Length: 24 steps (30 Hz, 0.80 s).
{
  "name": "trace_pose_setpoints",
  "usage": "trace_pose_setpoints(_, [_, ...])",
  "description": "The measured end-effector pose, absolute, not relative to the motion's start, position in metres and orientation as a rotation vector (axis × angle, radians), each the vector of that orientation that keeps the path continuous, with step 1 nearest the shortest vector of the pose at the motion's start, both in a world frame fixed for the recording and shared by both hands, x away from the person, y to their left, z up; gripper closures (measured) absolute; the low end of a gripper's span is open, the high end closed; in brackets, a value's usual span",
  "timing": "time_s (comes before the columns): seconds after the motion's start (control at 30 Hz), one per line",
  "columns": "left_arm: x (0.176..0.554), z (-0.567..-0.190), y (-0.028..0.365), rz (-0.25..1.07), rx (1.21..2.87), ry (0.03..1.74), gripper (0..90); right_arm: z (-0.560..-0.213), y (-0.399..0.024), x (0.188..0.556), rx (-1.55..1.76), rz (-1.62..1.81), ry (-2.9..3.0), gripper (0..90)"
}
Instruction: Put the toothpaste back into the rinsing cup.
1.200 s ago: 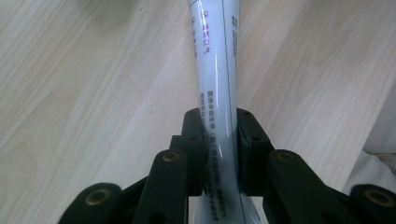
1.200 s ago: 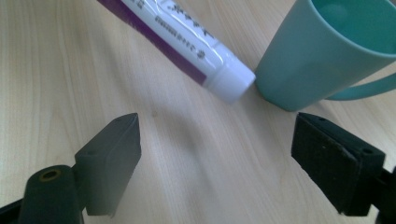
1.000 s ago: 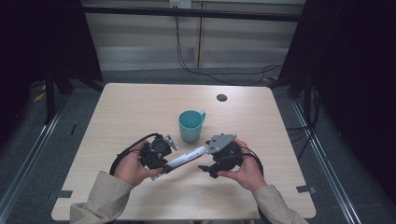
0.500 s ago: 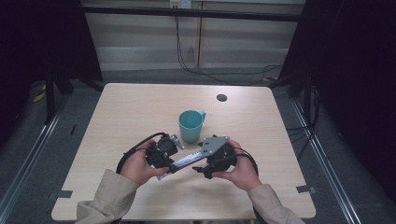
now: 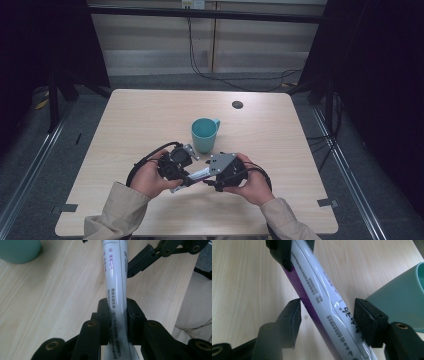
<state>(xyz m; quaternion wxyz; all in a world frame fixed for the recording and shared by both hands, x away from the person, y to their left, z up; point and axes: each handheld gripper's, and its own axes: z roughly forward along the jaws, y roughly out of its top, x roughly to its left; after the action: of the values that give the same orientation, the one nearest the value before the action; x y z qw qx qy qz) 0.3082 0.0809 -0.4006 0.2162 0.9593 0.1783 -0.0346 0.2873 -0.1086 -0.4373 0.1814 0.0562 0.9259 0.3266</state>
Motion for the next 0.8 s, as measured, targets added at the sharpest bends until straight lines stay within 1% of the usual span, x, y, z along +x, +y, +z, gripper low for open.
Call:
trace_pose_setpoints(0.07, [0.308,-0.399,0.081,-0.088,2.649,0.496,76.0,-0.439,-0.108,0.286,0.143,0.891,2.615,47.3])
trace_pose_setpoints(0.17, [0.306,-0.397,0.079,-0.066,2.642,0.488,75.3,-0.44,-0.108,0.285,0.135,0.834,2.633,58.9])
trace_pose_setpoints(0.27, [0.306,-0.395,0.081,-0.048,2.618,0.464,72.6,-0.441,-0.11,0.284,0.15,0.833,2.659,65.3])
trace_pose_setpoints(0.3, [0.306,-0.394,0.082,-0.044,2.581,0.477,71.0,-0.441,-0.111,0.284,0.15,0.838,2.669,66.2])
trace_pose_setpoints(0.37, [0.307,-0.393,0.085,-0.014,2.558,0.451,68.5,-0.439,-0.113,0.284,0.183,0.855,2.671,67.1])
trace_pose_setpoints(0.4, [0.307,-0.392,0.087,0.008,2.549,0.455,65.8,-0.438,-0.114,0.284,0.201,0.865,2.684,67.4])
trace_pose_setpoints(0.47, [0.308,-0.392,0.091,0.049,2.521,0.47,51.4,-0.437,-0.116,0.285,0.227,0.861,2.679,67.6])
trace_pose_setpoints(0.5, [0.308,-0.391,0.093,0.066,2.507,0.475,50.5,-0.437,-0.118,0.286,0.246,0.851,2.684,67.7])
trace_pose_setpoints(0.57, [0.31,-0.389,0.099,0.09,2.462,0.49,43.4,-0.438,-0.122,0.288,0.266,0.847,2.686,67.7])
trace_pose_setpoints(0.63, [0.311,-0.388,0.104,0.083,2.439,0.506,43.1,-0.439,-0.127,0.289,0.29,0.854,2.69,67.7])
trace_pose_setpoints(0.8, [0.313,-0.385,0.118,0.083,2.374,0.519,39.0,-0.442,-0.138,0.293,0.356,0.844,2.7,67.7])
